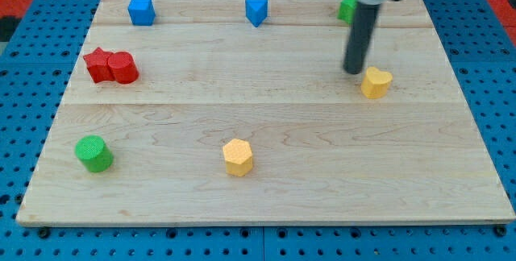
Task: Place the yellow blocks to the right of the blue triangle
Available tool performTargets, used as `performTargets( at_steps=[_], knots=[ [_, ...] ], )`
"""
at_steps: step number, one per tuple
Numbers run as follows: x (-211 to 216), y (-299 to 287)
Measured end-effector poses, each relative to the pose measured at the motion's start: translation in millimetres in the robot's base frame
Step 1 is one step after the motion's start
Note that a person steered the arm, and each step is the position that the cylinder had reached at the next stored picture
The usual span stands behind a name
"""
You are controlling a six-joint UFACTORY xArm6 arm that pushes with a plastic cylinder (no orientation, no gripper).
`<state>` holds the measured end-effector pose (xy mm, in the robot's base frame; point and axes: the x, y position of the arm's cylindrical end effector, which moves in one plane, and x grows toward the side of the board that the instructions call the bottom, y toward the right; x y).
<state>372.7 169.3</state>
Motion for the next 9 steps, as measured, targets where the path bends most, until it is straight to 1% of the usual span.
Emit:
performTargets(
  at_steps=[1, 2, 3, 5, 6, 7, 8, 9],
  knots=[
    [-49, 47],
    [-110, 58],
    [-150, 62],
    [-128, -113],
    [-97, -176],
    [-60, -179],
    [13, -177],
    [76, -143]
  ],
)
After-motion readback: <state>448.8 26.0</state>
